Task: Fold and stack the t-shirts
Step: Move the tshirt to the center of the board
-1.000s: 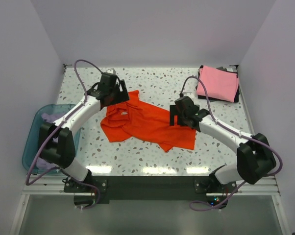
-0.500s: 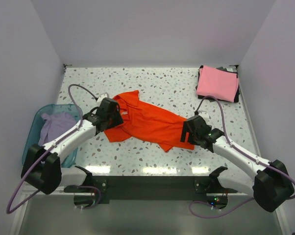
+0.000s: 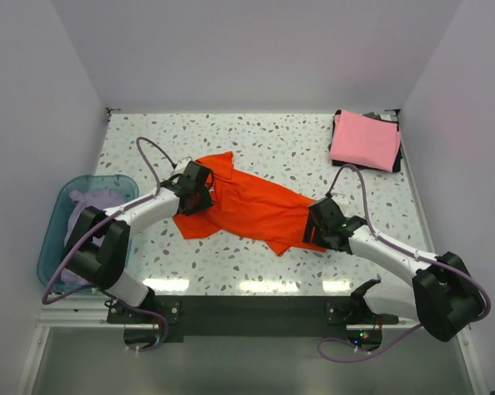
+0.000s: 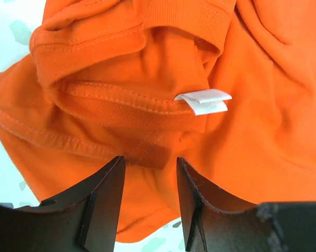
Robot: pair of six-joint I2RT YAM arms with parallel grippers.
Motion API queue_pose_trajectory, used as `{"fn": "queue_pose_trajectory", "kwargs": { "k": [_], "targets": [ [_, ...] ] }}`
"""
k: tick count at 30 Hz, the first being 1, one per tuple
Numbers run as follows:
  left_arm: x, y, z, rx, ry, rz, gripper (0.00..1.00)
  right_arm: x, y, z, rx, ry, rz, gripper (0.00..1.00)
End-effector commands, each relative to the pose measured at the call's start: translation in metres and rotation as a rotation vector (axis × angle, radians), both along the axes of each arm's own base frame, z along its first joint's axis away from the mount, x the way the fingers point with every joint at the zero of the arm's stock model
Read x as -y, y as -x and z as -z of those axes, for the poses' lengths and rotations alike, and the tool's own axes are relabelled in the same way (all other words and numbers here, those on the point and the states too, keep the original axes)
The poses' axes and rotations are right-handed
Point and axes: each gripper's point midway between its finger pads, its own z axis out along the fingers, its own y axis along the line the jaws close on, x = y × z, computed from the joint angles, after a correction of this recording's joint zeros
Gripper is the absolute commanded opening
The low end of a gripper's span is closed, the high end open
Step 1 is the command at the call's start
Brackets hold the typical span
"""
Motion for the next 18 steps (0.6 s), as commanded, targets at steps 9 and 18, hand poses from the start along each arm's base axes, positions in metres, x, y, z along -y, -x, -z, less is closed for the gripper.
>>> {"fn": "queue_pose_trajectory", "kwargs": {
  "k": [9, 18],
  "targets": [
    [-0.001, -0.032, 0.003, 0.043, -0.047, -0.058, 0.45, -0.003, -0.009, 0.005, 0.018, -0.034, 0.056, 0.45],
    [-0.013, -0.036, -0.004, 0.050, -0.065, -0.100, 0.17, 0.000, -0.015, -0.013, 0.053, -0.042, 0.055, 0.06]
  ]
}}
